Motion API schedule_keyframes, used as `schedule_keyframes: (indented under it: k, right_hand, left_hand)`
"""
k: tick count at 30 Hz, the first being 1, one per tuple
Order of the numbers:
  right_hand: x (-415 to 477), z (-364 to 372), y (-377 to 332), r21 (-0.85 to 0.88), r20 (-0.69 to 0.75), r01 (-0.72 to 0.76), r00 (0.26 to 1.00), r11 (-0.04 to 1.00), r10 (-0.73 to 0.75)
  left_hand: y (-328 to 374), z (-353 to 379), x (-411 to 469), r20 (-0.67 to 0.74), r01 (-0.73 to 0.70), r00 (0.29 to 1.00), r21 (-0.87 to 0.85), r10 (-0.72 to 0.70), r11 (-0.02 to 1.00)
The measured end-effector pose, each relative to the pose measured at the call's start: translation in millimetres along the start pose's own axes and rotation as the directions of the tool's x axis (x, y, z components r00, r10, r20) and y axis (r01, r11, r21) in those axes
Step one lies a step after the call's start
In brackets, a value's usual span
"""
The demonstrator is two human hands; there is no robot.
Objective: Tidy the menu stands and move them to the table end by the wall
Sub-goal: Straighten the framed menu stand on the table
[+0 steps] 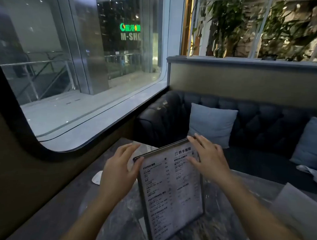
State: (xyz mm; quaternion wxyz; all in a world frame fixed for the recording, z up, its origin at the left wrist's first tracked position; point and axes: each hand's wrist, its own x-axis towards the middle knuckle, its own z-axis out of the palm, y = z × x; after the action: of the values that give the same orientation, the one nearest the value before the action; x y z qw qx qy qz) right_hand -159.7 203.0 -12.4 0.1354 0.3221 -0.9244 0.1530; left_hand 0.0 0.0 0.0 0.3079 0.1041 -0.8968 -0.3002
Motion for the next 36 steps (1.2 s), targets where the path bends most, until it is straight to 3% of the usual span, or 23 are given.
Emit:
schedule_keyframes:
  k: [4, 8, 19, 28, 36]
  right_hand:
    - [8, -2, 2, -0.049, -0.069, 0.027, 0.997, 0.998, -0.03]
    - [15, -1, -1, 0.023, -0.068, 0.032, 0.997, 0.999, -0.03]
    - [12, 2, -2, 0.03, -0.145, 0.027, 0.989, 0.999, -0.022]
    - [-8, -10, 3, -0.091, -0.155, -0.062, 0.987, 0.994, 0.047]
    - [-31, -21, 5, -0.208, -0.24, -0.112, 0.969, 0.972, 0.06]
  left_hand:
    - [-6, 4, -3, -0.077, 0.037, 0.996, -0.049, -0.041, 0.998]
    - [-8, 3, -3, -0.121, 0.02, 0.992, -0.053, -0.026, 0.998]
    - [-11, 5, 2, -0.103, 0.071, 0.992, -0.038, -0.074, 0.997]
    - [-11, 17, 29, -0.019, 0.155, 0.988, -0.005, -0.156, 0.988]
    - [-8, 27, 56, 0.133, 0.169, 0.979, -0.103, -0.155, 0.98]
